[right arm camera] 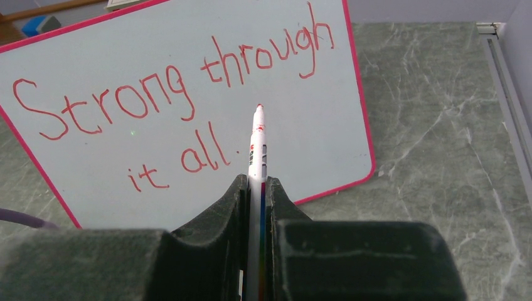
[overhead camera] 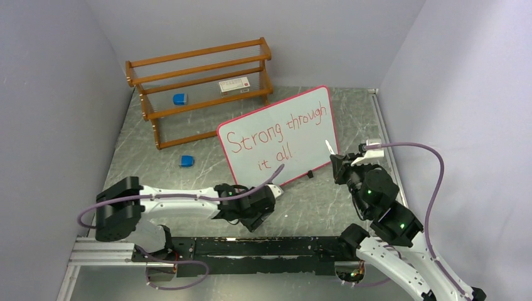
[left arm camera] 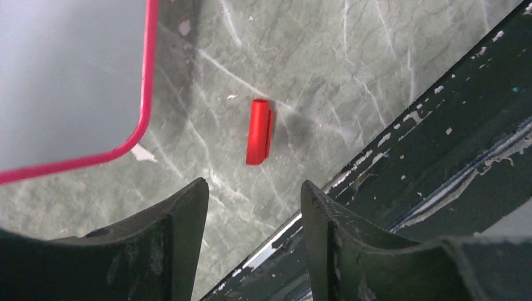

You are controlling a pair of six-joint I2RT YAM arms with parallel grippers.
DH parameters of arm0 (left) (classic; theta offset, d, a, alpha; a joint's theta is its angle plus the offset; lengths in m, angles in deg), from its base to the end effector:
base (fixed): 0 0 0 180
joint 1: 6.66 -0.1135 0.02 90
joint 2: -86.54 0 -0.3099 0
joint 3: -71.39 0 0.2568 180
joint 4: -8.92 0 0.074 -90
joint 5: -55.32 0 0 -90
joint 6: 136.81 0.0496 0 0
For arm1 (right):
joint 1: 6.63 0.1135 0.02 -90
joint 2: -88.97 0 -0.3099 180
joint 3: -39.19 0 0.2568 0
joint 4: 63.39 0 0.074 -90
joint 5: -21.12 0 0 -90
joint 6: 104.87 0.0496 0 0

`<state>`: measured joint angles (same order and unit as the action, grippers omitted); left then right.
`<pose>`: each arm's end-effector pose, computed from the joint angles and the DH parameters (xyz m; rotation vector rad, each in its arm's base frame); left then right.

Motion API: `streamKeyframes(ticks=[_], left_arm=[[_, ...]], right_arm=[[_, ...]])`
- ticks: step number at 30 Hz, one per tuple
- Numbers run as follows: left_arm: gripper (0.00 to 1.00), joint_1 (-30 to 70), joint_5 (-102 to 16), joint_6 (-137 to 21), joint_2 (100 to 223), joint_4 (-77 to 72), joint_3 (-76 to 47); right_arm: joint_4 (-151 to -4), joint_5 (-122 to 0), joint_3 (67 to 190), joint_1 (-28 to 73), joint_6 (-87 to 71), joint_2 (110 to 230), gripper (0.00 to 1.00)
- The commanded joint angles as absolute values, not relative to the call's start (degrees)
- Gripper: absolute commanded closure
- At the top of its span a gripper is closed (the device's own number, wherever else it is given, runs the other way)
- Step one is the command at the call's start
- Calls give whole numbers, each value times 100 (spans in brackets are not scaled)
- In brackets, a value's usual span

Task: Write a sentence on the whiteboard
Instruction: Close the whiteboard marker at the center of the board.

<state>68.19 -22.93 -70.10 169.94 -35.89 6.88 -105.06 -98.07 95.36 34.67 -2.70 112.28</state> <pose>0.0834 -0.2692 0.2283 1.1051 2.4358 -0.2917 0.0663 0.0261 0.3575 -0.0593 1.7105 0.2555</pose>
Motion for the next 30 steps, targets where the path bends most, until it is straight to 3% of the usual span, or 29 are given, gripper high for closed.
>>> streamKeyframes(ticks=[1,10,20,30], left_arm=[[42,6794,-2502,-6706,17428,-3284,432],[57,6530,-2993,-6460,18070,-3211,328],[62,6444,-3239,-6353,18529,-3158,234],[91,6444,-3204,-6340,18104,-3308,381]], right_arm=[[-10478,-9853,9503,3439,-300,11198,100],[-10491,-9875,9489,3438,-307,11159,100],[-10483,-9873,9491,3437,-318,11126,100],[-10487,-9895,9489,3433,-318,11085,100]])
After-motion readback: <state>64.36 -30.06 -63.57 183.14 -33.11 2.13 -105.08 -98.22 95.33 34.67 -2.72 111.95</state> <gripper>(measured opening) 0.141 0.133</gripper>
